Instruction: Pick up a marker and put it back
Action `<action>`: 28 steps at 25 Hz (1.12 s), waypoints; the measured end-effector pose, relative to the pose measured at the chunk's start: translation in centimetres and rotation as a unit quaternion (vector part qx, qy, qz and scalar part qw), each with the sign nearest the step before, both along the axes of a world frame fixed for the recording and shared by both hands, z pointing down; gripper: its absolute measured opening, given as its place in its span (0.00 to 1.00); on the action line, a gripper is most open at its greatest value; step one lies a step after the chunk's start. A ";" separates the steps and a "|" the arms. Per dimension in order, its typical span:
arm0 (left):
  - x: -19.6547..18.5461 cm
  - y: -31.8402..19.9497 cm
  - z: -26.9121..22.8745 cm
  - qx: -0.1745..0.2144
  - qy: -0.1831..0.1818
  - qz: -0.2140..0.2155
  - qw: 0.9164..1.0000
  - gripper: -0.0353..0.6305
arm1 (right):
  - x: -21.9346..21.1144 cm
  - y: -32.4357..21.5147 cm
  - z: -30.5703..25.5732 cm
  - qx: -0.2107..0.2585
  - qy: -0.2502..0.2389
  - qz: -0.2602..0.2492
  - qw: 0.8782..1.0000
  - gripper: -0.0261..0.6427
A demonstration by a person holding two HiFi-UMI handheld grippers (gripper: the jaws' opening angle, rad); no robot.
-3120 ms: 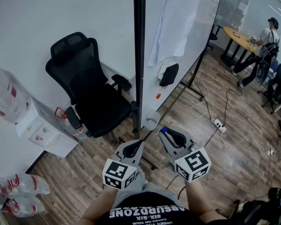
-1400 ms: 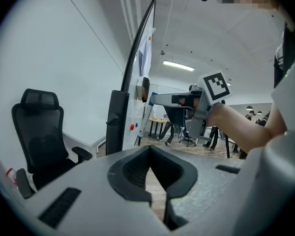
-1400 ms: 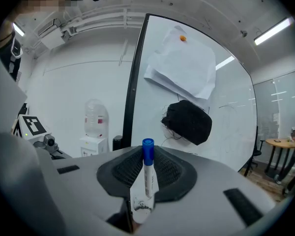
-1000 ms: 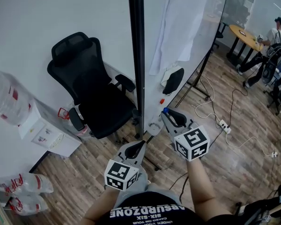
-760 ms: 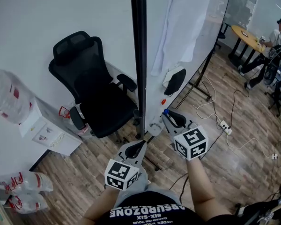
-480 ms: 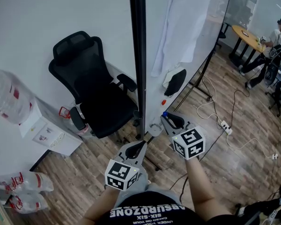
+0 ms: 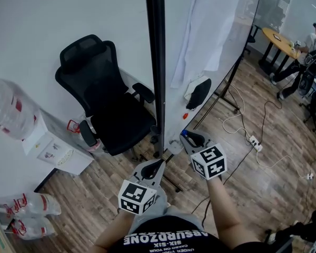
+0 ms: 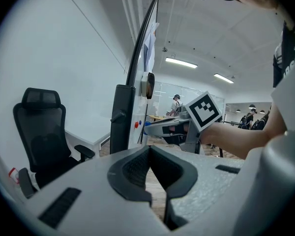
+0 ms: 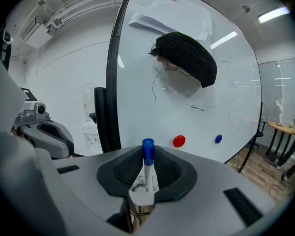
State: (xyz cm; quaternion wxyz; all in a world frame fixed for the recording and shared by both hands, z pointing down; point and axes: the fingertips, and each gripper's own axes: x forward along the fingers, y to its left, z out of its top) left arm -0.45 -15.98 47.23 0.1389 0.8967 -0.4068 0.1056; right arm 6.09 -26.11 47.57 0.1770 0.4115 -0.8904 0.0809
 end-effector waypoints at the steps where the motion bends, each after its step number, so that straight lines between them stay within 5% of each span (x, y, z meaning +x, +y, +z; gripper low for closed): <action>1: 0.0 -0.1 0.1 0.000 0.000 0.000 1.000 0.06 | 0.0 -0.1 0.3 -0.002 0.001 0.000 1.000 0.13; 28: 0.4 0.3 0.3 -0.003 0.001 0.007 1.000 0.06 | 1.7 0.1 4.0 -0.041 0.008 0.031 0.999 0.14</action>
